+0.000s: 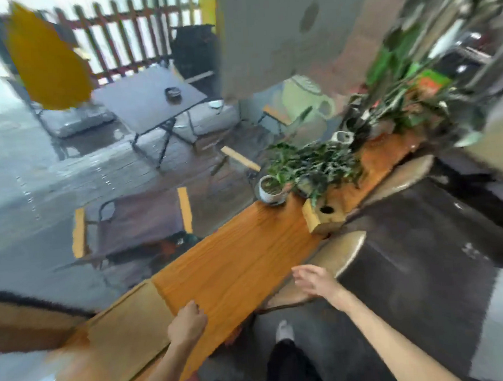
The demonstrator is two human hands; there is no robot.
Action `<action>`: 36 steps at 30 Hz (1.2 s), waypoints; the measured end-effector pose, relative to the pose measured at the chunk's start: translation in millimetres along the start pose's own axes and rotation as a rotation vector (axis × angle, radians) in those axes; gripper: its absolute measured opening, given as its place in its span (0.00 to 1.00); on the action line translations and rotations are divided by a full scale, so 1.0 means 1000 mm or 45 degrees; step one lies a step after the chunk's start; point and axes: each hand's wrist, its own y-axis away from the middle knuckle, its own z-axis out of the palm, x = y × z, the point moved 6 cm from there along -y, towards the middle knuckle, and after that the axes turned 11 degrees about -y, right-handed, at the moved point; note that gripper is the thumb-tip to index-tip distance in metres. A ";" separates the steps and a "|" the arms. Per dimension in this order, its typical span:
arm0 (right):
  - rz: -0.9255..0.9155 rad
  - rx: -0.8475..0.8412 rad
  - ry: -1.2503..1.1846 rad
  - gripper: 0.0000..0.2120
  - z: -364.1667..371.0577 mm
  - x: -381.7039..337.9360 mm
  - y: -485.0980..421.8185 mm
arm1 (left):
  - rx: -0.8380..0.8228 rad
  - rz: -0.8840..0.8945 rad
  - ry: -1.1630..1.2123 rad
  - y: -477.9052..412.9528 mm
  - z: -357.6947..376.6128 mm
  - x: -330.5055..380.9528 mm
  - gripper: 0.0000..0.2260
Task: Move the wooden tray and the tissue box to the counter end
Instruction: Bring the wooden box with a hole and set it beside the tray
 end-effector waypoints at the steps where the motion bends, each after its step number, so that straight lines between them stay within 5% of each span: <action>1: -0.019 0.116 -0.093 0.17 -0.037 -0.007 -0.007 | -0.024 0.047 -0.019 -0.009 -0.004 0.030 0.09; 4: -0.078 0.407 -0.191 0.13 -0.133 -0.029 -0.033 | -0.026 0.174 -0.042 -0.029 -0.021 0.125 0.10; 9: -0.064 0.510 -0.103 0.13 -0.222 -0.061 -0.117 | -0.073 0.267 -0.052 -0.066 -0.033 0.266 0.14; 15: 0.303 0.332 0.011 0.20 -0.261 -0.059 -0.224 | -0.220 0.100 0.142 -0.131 -0.019 0.377 0.17; 23: 0.434 0.133 0.153 0.28 -0.249 -0.071 -0.278 | -0.450 0.023 0.722 -0.176 0.020 0.470 0.16; 29: 0.398 -0.027 0.103 0.26 -0.169 -0.077 -0.271 | -0.281 -0.200 1.118 -0.168 0.011 0.426 0.23; 36: 0.329 -0.476 0.091 0.22 0.054 -0.100 -0.205 | 0.082 -0.539 1.136 -0.134 -0.041 0.193 0.28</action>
